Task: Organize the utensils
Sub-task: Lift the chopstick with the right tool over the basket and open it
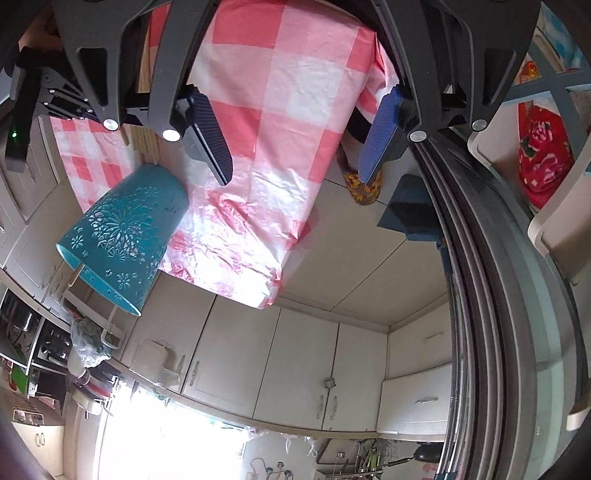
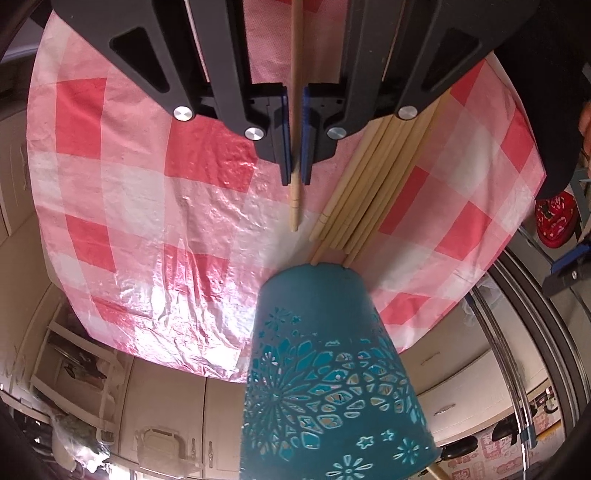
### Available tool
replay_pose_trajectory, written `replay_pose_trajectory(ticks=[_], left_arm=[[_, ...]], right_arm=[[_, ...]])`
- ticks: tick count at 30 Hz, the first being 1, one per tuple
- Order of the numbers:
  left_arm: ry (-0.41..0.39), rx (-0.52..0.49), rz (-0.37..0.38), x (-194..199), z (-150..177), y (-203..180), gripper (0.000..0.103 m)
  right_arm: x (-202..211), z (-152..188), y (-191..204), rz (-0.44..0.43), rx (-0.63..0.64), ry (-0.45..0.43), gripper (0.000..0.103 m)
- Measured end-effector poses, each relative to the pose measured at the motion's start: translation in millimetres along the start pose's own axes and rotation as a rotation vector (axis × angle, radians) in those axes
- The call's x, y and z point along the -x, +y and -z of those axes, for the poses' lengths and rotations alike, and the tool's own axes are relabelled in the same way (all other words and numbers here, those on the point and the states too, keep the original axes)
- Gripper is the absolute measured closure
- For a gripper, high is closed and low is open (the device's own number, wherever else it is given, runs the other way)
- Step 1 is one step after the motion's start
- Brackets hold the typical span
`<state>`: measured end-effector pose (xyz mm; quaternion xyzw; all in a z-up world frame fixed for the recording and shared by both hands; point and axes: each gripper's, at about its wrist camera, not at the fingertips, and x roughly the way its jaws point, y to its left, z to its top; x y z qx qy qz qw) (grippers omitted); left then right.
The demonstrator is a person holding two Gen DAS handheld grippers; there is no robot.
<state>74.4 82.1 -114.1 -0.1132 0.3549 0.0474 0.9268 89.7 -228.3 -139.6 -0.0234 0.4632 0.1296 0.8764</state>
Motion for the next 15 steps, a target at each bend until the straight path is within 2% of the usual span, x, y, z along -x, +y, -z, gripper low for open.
replay_pose_trajectory(ticks=[6,8,15], left_arm=[[0.036,0.030,-0.003,-13,18,22,0.036],[0.032,0.049,0.011,-13,19,25,0.036],[0.023,0.007,0.022,-16,22,15,0.036]], right_arm=[[24,14,-20,-0.057,-0.108,-0.040,0.097],[35,14,-25,-0.088,-0.148,-0.072,0.097],[85,1,-27,-0.155,-0.190,-0.204,0.098]])
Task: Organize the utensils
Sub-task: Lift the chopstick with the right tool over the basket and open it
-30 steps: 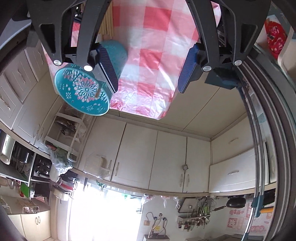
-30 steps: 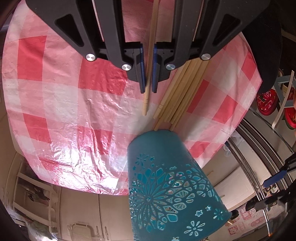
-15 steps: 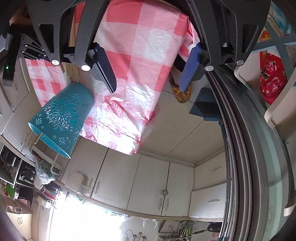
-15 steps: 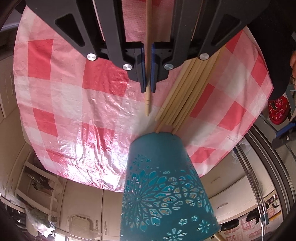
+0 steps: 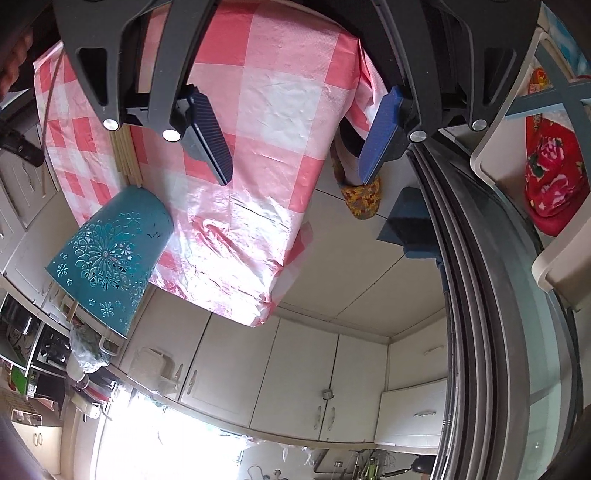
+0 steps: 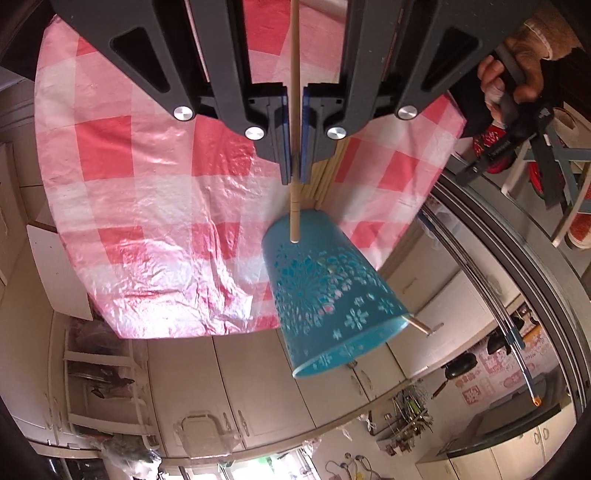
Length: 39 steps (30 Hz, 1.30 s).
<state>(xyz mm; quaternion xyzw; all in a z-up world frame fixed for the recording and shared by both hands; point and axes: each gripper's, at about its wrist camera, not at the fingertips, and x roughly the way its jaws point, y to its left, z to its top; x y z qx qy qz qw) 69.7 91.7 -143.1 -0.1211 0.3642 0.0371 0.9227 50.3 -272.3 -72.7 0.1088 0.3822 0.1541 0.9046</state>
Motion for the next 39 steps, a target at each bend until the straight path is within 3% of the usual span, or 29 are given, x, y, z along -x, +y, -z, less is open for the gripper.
replay_pose_trajectory(ticks=[9,16,21,24,30,39], left_arm=[[0.004,0.028,0.006,-2,0,4,0.036],[0.005,0.031,0.011,-4,2,4,0.036],[0.007,0.034,0.005,-7,3,2,0.036],[-0.001,0.011,-0.003,-7,3,-3,0.035],[-0.011,-0.007,0.002,-5,5,-6,0.034],[-0.017,0.010,0.012,-4,5,-2,0.033]], right_arm=[[43,-51,30,-0.126,0.015,-0.157,0.097],[54,-123,58,-0.178,0.027,-0.346,0.097],[43,-171,72,-0.075,0.023,-0.543,0.097],[16,-180,73,0.027,0.019,-0.595,0.097],[-36,-174,67,0.142,0.031,-0.491,0.097],[-50,-147,60,0.190,0.109,-0.349,0.097]])
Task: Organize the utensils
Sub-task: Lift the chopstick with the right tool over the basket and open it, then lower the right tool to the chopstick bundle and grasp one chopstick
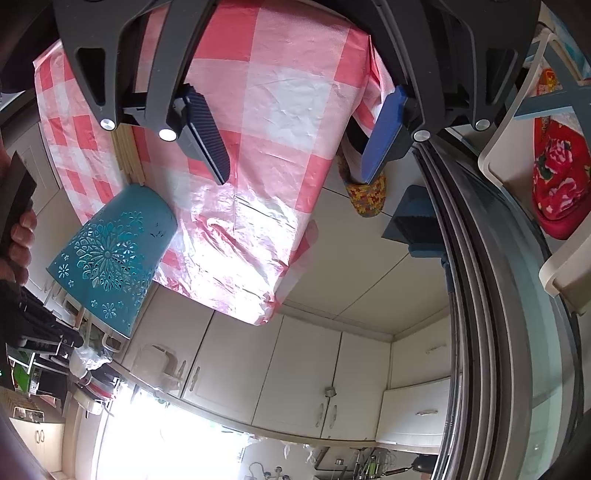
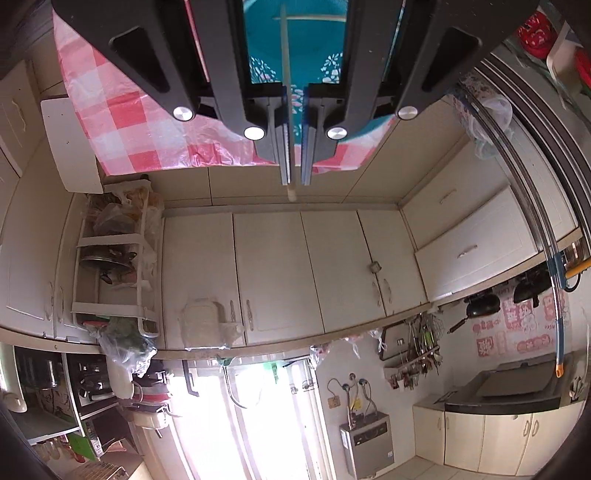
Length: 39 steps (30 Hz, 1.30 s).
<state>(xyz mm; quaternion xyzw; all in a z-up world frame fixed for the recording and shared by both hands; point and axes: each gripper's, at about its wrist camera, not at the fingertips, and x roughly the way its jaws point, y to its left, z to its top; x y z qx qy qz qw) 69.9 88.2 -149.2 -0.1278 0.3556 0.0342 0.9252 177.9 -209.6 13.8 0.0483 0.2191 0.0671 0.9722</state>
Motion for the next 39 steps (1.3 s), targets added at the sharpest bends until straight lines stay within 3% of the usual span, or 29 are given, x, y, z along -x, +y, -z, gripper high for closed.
replay_pose_trajectory(ticks=[4,6,8,10,18,25,39], left_arm=[[-0.003,0.009,-0.004,1,0,2,0.031],[-0.006,0.008,-0.006,1,1,1,0.031],[-0.008,0.007,-0.009,2,1,1,0.030],[-0.010,0.007,-0.010,3,2,1,0.030],[-0.012,0.011,-0.012,4,2,3,0.029],[-0.015,0.015,-0.017,6,3,5,0.029],[-0.017,0.022,-0.010,7,2,9,0.028]], right_arm=[[10,10,-3,-0.008,0.001,0.022,0.096],[25,15,-7,-0.014,-0.004,0.020,0.091],[43,20,-12,-0.015,-0.014,0.008,0.080],[61,27,-17,-0.012,-0.016,-0.005,0.077],[105,72,-35,0.013,-0.033,0.074,0.075],[100,119,-38,0.031,-0.047,0.217,0.075],[71,162,-23,0.015,0.011,0.386,0.079]])
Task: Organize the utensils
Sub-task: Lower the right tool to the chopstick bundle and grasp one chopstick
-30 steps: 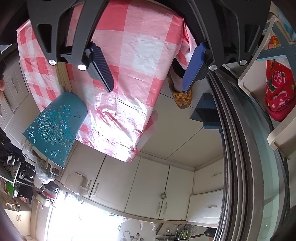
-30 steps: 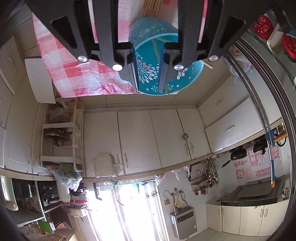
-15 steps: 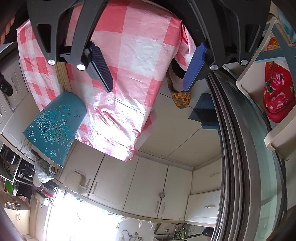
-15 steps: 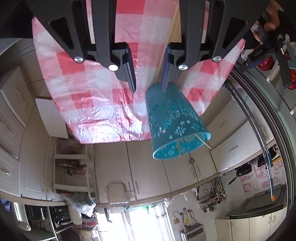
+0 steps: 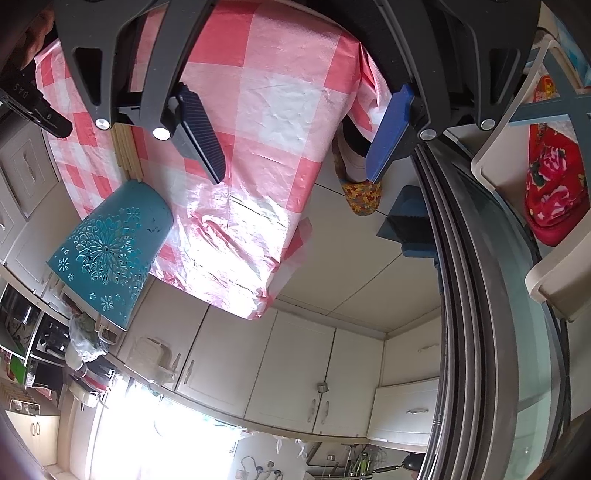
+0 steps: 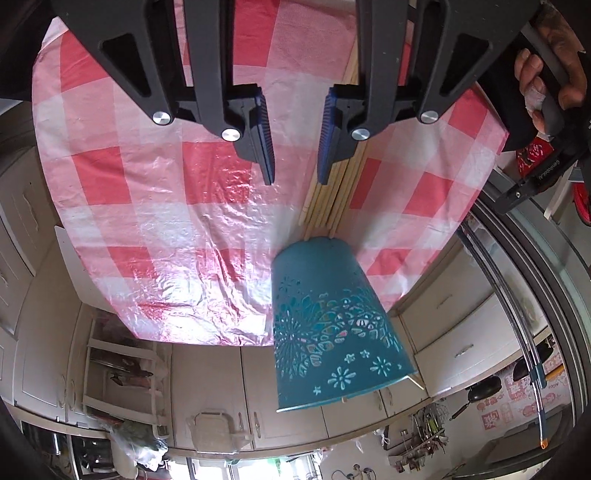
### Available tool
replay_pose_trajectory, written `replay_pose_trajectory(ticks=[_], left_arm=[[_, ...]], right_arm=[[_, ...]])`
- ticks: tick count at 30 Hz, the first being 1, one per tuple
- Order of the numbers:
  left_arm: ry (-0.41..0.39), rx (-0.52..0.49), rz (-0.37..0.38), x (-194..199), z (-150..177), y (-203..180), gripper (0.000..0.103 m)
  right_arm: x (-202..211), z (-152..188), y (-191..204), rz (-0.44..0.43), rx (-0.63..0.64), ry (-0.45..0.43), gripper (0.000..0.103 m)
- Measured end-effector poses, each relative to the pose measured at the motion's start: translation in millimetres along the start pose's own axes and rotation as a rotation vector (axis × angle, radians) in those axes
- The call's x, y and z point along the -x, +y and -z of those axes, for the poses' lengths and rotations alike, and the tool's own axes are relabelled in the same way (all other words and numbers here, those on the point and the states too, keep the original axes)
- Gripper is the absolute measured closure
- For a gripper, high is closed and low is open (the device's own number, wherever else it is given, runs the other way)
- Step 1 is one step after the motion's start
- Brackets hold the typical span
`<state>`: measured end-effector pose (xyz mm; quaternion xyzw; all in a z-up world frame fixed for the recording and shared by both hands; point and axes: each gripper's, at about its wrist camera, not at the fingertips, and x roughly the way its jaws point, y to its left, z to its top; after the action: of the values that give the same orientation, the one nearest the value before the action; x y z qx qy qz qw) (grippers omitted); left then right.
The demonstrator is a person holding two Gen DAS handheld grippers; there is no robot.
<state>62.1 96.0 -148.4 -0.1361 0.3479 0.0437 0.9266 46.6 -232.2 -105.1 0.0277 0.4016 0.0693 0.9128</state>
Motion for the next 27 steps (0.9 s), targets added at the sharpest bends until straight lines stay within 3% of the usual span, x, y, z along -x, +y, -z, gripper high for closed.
replay_pose_trajectory(ticks=[14,27], left_arm=[[0.012,-0.023,-0.010,-4,1,-8,0.028],[0.018,-0.044,-0.021,-7,2,-13,0.028]], right_arm=[[-51,-3,13,0.012,0.027,0.088,0.084],[-54,-1,15,0.024,0.104,0.096,0.094]])
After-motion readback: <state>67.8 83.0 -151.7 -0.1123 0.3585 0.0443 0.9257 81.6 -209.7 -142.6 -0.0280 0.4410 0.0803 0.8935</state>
